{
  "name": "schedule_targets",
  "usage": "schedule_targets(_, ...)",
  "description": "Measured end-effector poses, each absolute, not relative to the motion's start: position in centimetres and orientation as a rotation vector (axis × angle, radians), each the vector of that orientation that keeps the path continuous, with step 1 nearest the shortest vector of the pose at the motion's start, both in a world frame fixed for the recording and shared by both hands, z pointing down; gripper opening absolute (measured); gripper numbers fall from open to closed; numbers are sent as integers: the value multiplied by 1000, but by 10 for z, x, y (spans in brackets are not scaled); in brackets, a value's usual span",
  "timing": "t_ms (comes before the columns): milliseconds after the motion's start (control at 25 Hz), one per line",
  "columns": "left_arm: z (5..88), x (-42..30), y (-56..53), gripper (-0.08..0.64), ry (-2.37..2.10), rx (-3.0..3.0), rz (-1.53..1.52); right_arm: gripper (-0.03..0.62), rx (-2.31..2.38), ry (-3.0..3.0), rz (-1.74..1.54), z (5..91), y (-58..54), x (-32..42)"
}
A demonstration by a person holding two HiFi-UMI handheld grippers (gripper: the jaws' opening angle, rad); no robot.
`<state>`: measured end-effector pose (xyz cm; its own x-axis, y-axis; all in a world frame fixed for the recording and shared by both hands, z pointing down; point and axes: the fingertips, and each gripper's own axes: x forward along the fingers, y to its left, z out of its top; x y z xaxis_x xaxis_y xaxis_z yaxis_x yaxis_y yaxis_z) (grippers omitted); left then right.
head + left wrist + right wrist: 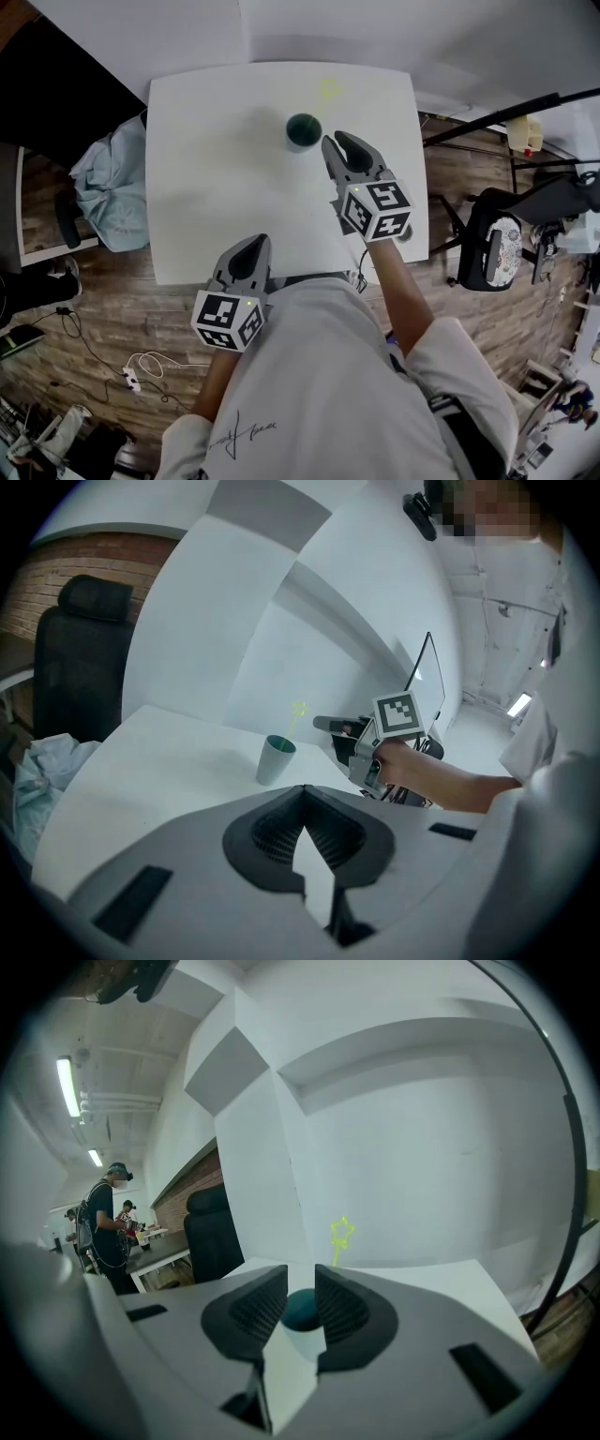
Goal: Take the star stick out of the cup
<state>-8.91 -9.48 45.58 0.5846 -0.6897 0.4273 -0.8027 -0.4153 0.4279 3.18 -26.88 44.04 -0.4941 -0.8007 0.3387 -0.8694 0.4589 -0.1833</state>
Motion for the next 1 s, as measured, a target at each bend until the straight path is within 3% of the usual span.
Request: schedule_targets(1000, 463, -85, -108, -6, -1167, 2169, 254, 87, 1422, -2484, 622, 473, -317, 31)
